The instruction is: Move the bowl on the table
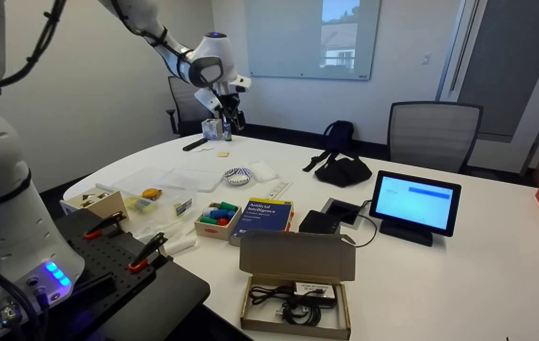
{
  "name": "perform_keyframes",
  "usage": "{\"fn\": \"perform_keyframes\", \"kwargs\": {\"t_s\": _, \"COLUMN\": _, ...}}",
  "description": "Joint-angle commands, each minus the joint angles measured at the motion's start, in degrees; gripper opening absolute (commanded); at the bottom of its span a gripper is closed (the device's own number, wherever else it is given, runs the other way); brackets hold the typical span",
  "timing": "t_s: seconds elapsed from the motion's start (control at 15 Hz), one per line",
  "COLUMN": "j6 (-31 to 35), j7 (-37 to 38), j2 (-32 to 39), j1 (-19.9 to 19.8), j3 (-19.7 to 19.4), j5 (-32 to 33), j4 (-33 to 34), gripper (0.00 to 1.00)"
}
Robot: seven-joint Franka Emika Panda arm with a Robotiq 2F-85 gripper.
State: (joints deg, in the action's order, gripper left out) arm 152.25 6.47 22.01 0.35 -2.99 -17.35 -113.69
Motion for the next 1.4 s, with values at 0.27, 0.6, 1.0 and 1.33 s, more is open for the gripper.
{"fn": "perform_keyframes", "kwargs": {"t_s": 0.27, "j6": -2.8, "j7": 6.1, "j2": 27.7, "j1": -1.8, "j3": 3.3, "j5": 0.4, "j4": 28.0, "gripper": 1.00}}
{"fn": "perform_keyframes", "kwargs": {"t_s": 0.6, "j6": -5.2, "j7": 7.8, "j2": 42.1, "j1": -0.7, "j3": 3.8, "j5": 1.6, "j4": 43.1, "gripper": 1.00}}
{"fn": "perform_keyframes", "kwargs": {"t_s": 1.0, "j6": -11.6, "j7": 12.2, "j2": 54.9, "j1": 2.5, "j3": 2.1, "j5": 5.0, "j4": 58.7, "gripper": 1.00}}
{"fn": "perform_keyframes", "kwargs": {"t_s": 1.33, "j6": -16.9, "j7": 19.9, "j2": 61.5, "j1": 6.1, "j3": -4.3, "j5": 8.3, "j4": 66.1, "gripper": 1.00}}
